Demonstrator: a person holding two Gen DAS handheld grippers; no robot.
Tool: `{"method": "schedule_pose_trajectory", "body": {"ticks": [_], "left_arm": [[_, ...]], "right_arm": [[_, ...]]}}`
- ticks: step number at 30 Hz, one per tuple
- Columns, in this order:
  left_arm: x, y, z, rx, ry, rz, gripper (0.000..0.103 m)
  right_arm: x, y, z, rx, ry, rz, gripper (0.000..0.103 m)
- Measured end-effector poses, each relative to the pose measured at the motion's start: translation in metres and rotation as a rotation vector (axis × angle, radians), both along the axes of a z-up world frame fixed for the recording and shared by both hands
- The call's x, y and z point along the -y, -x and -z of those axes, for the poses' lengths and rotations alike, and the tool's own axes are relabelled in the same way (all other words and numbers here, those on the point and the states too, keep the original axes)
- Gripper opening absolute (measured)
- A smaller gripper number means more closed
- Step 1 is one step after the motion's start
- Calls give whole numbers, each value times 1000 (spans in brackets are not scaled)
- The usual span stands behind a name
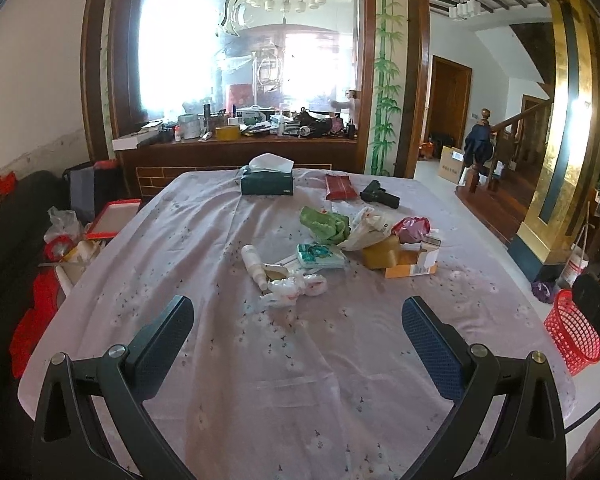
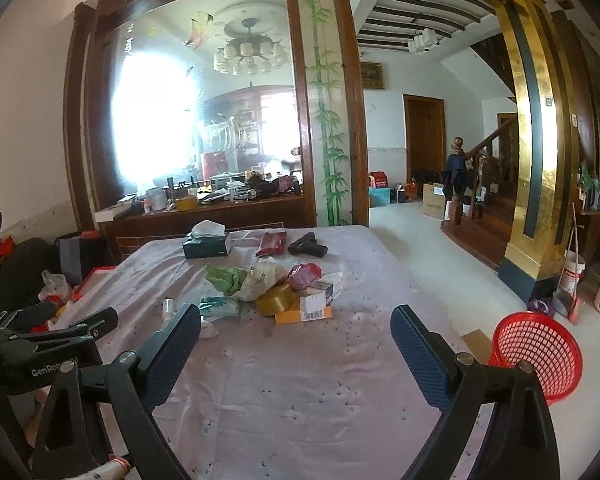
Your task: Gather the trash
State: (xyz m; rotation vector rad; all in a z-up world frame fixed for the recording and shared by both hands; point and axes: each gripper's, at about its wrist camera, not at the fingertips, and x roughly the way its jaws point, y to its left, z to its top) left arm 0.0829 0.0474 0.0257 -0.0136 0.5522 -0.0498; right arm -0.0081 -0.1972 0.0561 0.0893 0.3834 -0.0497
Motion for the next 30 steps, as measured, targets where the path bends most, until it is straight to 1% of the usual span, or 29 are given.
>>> {"method": "schedule_pose_trajectory", "body": {"ticks": [4,9,16,20,21,23,25,27,29,30], "left_arm": [[-1,2,-1,10,-5,-8,103],[-8,-2,-4,2,0,-33,103],[-21,-10,-3,-5,17,-43,103],[-35,-20,-2,-2,24,-61,103],[-40,-24,-1,-6,31,-64,103],[-49,-34,0,-16,41,-66,103],[-57,-47,1,-25,48,-70,103],[-64,-64,4,-47,50,-68,103],[-68,-80,8,-65,61,-53,103],[-69,-90,12,-82,62,-49,103]], "right_arm": [[3,0,0,12,-14,-13,95],[0,-6,-1,12,-19,-24,95],[-10,-16,-3,0,2,-46,95],[-18,-29,-1,-16,13,-53,94],[-20,-35,0,-27,7,-61,94],[-20,-52,5,-55,-15,-78,88],[-18,-69,10,-77,-20,-86,85],[-13,-93,17,-106,-30,-93,83],[-6,-121,25,-151,-46,-102,75],[0,-137,31,-177,-65,-106,74]]}}
